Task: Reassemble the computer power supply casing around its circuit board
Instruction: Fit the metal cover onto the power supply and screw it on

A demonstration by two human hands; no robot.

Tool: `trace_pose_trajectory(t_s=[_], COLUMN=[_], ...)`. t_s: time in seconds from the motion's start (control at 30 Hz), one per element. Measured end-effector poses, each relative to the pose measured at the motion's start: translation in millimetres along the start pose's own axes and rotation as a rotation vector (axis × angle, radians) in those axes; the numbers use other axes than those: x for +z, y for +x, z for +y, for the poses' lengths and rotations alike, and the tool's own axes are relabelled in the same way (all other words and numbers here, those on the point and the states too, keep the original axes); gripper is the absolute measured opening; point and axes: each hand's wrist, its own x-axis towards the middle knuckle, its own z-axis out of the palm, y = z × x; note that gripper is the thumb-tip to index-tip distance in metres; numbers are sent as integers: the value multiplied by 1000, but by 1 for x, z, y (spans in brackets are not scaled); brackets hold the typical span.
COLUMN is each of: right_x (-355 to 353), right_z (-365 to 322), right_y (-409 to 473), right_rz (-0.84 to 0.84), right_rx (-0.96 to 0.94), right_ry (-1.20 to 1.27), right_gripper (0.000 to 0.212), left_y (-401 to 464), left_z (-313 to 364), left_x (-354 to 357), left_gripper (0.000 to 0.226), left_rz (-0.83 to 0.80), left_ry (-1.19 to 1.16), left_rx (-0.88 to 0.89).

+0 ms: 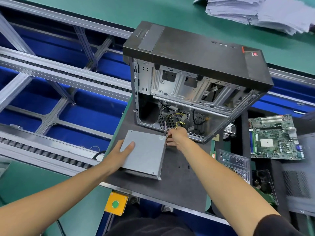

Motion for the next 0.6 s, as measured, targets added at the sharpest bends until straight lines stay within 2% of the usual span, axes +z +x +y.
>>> trace_pose_trajectory(t_s=[0.3, 0.6], right_x=[8, 8], right_z=[6, -2], right_y=[6, 6], right_rz=[33, -20], right_rx=[-13, 2], right_ry=[92, 12], right_gripper=[15, 19], left_y=[0, -12], left_z=[-4, -4], left_x=[5, 10], left_gripper=[61, 59], left_rz=[26, 99], left_ry=[-47, 17], left_rx=[-24, 51])
